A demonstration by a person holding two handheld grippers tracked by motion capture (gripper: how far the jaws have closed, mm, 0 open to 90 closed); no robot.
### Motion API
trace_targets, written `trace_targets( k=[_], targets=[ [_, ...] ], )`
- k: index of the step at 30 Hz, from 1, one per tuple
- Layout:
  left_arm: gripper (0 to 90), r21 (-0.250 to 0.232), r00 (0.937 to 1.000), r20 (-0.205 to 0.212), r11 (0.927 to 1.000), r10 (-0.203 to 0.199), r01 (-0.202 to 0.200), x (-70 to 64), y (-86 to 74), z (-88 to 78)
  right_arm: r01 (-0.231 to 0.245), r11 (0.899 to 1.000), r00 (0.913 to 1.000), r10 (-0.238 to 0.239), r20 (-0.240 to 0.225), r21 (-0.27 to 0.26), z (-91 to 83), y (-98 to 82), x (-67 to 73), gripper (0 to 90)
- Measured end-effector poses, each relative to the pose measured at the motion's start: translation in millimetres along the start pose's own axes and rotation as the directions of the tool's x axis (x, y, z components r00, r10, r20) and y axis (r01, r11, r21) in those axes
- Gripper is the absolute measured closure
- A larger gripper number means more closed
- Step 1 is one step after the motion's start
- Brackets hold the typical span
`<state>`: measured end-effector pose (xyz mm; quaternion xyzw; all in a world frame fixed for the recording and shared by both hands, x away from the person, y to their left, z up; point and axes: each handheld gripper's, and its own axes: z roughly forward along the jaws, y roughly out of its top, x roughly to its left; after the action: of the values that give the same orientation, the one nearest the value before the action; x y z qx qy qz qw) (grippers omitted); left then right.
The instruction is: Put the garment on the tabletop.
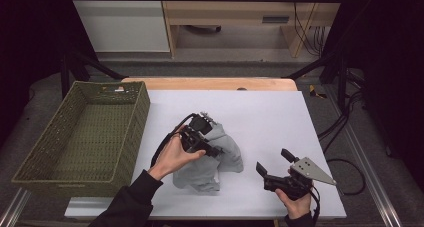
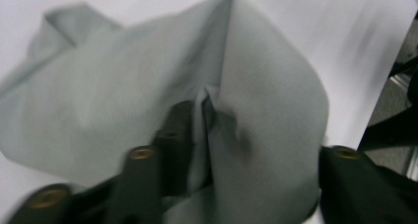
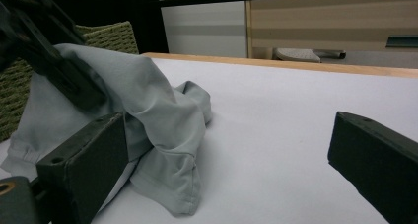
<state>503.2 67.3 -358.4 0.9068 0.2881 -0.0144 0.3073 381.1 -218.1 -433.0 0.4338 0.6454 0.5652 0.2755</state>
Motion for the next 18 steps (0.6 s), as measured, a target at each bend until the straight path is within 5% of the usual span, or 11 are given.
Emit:
trace_targets(
  k=[3,9,18],
  targets=[
    [25.0,-0.075,0.9999,0.007,0.9972,0.008,-0.007,-3.1,2.4,-12.8,0.008,1.0,1.0,-0.008,-0.001,-0.005,-0.2,0.6,0.7,2.3],
    [11.8,-0.224,0.9999,-0.012,0.9746,0.001,-0.003,-6.0,-1.0,-37.5,0.005,1.0,1.0,-0.005,-0.005,-0.005,-0.6,1.2,0.9,2.2],
    [8.5,-0.428,0.9976,-0.067,0.9037,-0.02,-0.01,-2.7,-33.9,-61.5,0.002,1.0,1.0,-0.002,-0.001,-0.007,-1.8,1.9,0.0,2.2]
  ],
)
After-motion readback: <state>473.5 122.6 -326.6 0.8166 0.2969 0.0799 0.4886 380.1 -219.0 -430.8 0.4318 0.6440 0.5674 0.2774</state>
